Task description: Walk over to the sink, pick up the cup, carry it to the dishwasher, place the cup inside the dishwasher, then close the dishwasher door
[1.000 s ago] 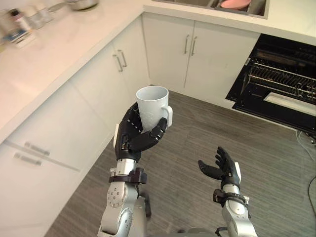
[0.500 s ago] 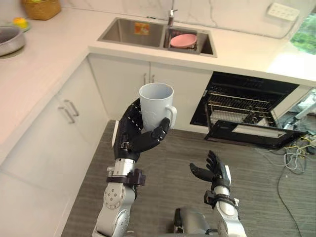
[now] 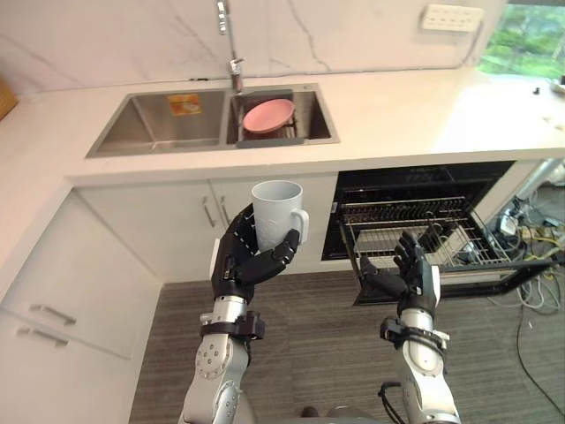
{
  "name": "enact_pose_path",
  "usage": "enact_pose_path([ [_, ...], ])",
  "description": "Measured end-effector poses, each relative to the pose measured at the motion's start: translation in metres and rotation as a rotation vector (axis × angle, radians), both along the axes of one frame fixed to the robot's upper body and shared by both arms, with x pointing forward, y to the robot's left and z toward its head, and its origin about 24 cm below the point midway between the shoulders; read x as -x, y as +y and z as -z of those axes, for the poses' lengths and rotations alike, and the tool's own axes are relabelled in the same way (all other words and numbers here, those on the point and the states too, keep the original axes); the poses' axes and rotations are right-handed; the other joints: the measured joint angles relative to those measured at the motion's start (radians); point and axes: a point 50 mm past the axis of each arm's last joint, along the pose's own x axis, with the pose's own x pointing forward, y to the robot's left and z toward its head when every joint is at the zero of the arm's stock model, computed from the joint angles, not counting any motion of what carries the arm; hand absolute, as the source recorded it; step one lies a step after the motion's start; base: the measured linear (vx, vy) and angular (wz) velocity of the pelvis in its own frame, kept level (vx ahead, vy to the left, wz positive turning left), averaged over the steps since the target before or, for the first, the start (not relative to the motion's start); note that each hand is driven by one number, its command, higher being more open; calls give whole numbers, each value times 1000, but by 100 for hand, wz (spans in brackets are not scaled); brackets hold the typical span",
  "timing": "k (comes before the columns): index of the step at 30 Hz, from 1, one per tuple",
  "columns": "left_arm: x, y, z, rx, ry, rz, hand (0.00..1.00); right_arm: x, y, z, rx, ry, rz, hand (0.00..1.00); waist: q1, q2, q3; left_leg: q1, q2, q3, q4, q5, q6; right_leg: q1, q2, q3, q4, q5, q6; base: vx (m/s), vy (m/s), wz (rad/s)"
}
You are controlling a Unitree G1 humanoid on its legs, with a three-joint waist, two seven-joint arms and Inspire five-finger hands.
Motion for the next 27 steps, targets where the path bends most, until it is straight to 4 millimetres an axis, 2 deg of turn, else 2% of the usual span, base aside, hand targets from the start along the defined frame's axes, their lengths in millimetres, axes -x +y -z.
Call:
enact_pose_path([
  [1, 0, 2, 0, -3, -1, -10, 30, 0, -1, 3, 2, 15, -1, 90, 0, -1, 1, 0, -51, -76, -145, 12, -15, 14, -15, 30, -7, -9, 15, 306, 187, -87],
  [2, -1, 3, 0, -4, -1, -15, 30, 1, -1, 4, 5, 20, -1, 90, -2, 2, -1, 5, -71, -113, -214, 25, -25, 19, -19, 43, -8, -17, 30, 292, 214, -82],
  [3, -1, 5, 0, -12, -1, -22, 30, 1, -3, 6, 10, 32, -1, 90, -3, 9, -5, 18, -92, -163, -335, 79, -27, 27, -19, 74, -7, -36, 66, 267, 268, -91],
  [4, 0, 7, 0, -26, 0, -33, 30, 2, -4, 8, 14, 45, -2, 90, 2, 23, -13, 34, -90, -181, -366, 172, -20, 30, -14, 116, -3, -51, 89, 323, 334, -102],
  [5, 0, 7, 0, -27, 1, -36, 30, 2, -4, 8, 14, 46, -3, 90, 3, 24, -16, 45, -92, -180, -371, 216, -17, 31, -15, 139, 0, -58, 100, 312, 365, -102],
  [6, 0, 10, 0, -40, 0, -37, 30, 1, -1, 8, 3, 41, -6, 90, -2, 6, -20, 49, -107, -150, -353, 228, 19, 25, -36, 174, 11, -77, 122, 241, 291, -82],
  [7, -1, 12, 0, -52, -1, -35, 30, 2, 2, 7, -4, 35, -7, 90, -13, -19, -20, 54, -131, -114, -342, 198, 36, 8, -69, 199, 43, -104, 146, 257, 331, -98],
  [8, 0, 12, 2, -52, 4, -34, 30, 1, 3, 6, -3, 32, -22, 90, -10, -32, -19, 66, -144, -61, -327, 165, 58, -23, -94, 229, 116, -130, 180, 192, 256, -86],
  [10, 2, 13, 3, -56, 12, -36, 30, 0, 8, 6, -7, 30, -52, 90, -9, -30, -18, 84, -146, -13, -309, 144, 78, -76, -108, 224, 232, -148, 213, 144, 220, -90],
  [11, 3, 15, 5, -72, 19, -36, 30, -1, 17, 6, -25, 28, -89, 90, -11, -32, -17, 126, -146, 44, -304, 122, 104, -138, -132, 198, 377, -151, 263, 149, 229, -88],
  [12, 4, 16, 6, -77, 24, -36, 30, -1, 22, 7, -33, 29, -108, 90, -15, -32, -17, 147, -147, 58, -310, 117, 111, -152, -144, 178, 408, -147, 273, 169, 247, -89],
  [14, 6, 17, 6, -99, 21, -38, 30, -3, 37, 3, -52, 8, -182, 90, -28, -32, -19, 209, -146, 98, -364, 111, 121, -189, -200, 73, 438, -165, 244, 91, 145, -50],
  [17, 5, 18, 4, -101, 14, -39, 30, -7, 46, -13, -54, -67, -237, 90, -29, -35, -21, 213, -144, 109, -383, 111, 120, -222, -219, 16, 337, -163, 225, 52, 16, -19],
  [18, 5, 20, 4, -108, 14, -42, 30, -8, 48, -20, -57, -96, -252, 90, -28, -51, -29, 211, -159, 112, -379, 108, 110, -221, -220, 6, 234, -69, 197, 92, -79, -3],
  [19, 4, 22, 6, -111, 23, -54, 30, -8, 47, -24, -48, -117, -265, 90, -29, -52, -35, 209, -168, 106, -370, 100, 98, -209, -222, 0, 196, -49, 218, 100, -88, 3],
  [21, 4, 21, 7, -96, 27, -61, 30, -7, 44, -27, -34, -128, -276, 90, -31, -28, -44, 210, -143, 98, -378, 98, 88, -173, -198, -11, 130, -22, 207, 108, -61, 0],
  [22, 3, 21, 5, -92, 19, -66, 30, -7, 42, -30, -39, -138, -282, 90, -30, -25, -47, 213, -129, 100, -390, 100, 81, -156, -181, -12, 88, 0, 200, 92, -44, -10],
  [27, -1, 22, 0, -110, -7, -68, 30, -6, 39, -48, -146, -240, -284, 90, -33, -25, -49, 253, -118, 129, -446, 110, 71, -91, -150, 9, -58, 70, 197, 56, -20, -21],
])
